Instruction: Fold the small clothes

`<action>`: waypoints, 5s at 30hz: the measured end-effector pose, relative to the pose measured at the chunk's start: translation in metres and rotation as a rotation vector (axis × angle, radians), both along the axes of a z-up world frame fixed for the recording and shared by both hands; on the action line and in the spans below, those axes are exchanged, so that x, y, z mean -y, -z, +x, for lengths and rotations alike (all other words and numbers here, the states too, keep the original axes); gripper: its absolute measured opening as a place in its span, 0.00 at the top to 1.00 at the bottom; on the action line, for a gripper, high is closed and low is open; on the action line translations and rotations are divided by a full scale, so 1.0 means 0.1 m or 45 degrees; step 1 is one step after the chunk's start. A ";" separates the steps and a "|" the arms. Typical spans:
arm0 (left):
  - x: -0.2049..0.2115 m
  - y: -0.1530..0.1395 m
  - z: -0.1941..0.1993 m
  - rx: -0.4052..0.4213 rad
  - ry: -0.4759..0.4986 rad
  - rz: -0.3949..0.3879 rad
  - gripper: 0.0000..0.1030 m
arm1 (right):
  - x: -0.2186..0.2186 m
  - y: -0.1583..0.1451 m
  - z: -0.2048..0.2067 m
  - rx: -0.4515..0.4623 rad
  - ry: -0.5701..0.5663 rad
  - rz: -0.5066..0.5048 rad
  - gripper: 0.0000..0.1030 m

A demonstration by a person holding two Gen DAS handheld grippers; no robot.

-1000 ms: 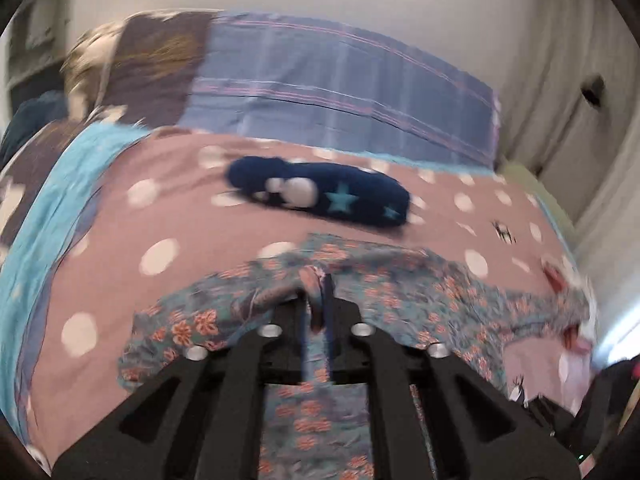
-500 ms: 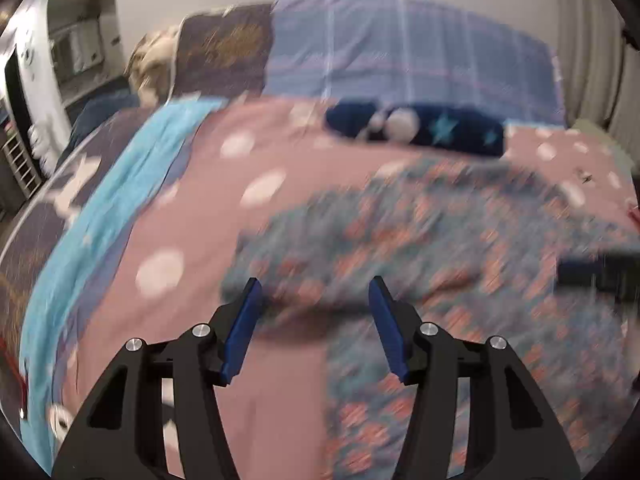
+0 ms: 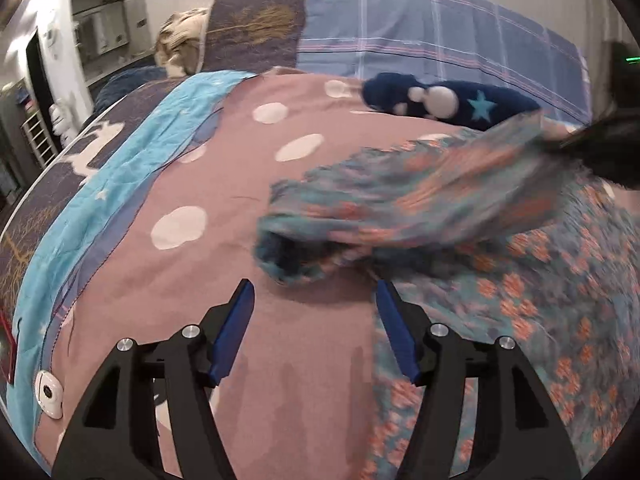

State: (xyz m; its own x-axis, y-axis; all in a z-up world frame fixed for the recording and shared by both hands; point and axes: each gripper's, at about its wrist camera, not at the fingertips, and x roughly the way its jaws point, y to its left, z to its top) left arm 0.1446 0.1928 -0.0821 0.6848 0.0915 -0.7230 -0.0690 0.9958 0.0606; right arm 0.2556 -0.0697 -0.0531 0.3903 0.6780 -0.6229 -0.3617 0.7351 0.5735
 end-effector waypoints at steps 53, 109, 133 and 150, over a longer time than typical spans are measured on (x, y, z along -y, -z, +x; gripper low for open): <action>0.15 0.38 0.35 -0.065 -0.065 -0.046 0.57 | 2.06 0.60 -0.01 -0.281 0.432 -0.099 0.97; 0.04 0.30 0.46 -0.013 0.135 -0.288 0.94 | -2.19 0.47 0.89 0.176 -0.338 -0.831 1.00; 0.72 0.34 0.68 -0.165 0.301 -0.282 0.82 | 0.95 0.17 -0.70 0.091 0.183 -0.465 0.82; 1.00 0.40 0.63 -0.076 0.237 -0.047 0.79 | 2.29 -0.15 -1.42 0.247 0.501 -0.338 0.82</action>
State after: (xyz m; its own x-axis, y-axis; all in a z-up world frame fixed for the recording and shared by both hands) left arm 0.2081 0.0928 -0.1219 0.6433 -0.0603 -0.7632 0.1193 0.9926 0.0221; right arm 0.1134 -0.2989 -0.0382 0.7096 0.2846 -0.6446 -0.1092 0.9481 0.2985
